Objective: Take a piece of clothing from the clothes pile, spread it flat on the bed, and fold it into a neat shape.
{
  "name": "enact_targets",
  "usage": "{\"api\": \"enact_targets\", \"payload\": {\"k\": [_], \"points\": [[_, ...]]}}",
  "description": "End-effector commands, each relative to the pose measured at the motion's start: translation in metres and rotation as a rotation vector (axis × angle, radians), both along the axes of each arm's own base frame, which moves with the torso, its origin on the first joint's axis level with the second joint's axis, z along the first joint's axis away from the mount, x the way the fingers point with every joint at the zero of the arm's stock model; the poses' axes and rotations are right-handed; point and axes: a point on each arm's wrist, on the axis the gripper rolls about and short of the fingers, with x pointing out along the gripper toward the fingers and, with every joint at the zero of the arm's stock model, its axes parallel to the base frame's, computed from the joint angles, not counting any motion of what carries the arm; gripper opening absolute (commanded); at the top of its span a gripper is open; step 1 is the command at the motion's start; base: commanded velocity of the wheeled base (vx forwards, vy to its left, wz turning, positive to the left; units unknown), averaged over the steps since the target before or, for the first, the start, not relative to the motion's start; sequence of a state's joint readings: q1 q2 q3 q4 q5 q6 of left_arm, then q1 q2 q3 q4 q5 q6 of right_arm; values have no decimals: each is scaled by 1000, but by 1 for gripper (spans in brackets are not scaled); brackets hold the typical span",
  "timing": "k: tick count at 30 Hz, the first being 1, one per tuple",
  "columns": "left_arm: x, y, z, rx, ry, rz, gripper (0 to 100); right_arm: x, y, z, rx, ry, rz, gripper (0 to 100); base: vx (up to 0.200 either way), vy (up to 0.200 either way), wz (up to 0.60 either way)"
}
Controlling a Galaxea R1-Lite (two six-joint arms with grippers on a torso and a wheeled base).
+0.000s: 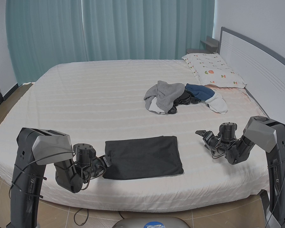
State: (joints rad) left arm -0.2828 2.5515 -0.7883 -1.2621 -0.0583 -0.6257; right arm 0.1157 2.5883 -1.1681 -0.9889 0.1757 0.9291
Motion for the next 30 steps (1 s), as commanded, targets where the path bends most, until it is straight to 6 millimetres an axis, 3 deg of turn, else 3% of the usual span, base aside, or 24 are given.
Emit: {"api": "enact_targets", "payload": {"k": [1,14,30], "points": [[0,0,0,0,-1,2,0,0,0,0,1,0,1,100,0,0,0],[2,0,0,7,-8,19,0,-1,0,-1,0,4,1,100,0,0,0],[-4,0,2,-3,-7,79,0,-1,0,-1,0,6,0,100,0,200,0]]}}
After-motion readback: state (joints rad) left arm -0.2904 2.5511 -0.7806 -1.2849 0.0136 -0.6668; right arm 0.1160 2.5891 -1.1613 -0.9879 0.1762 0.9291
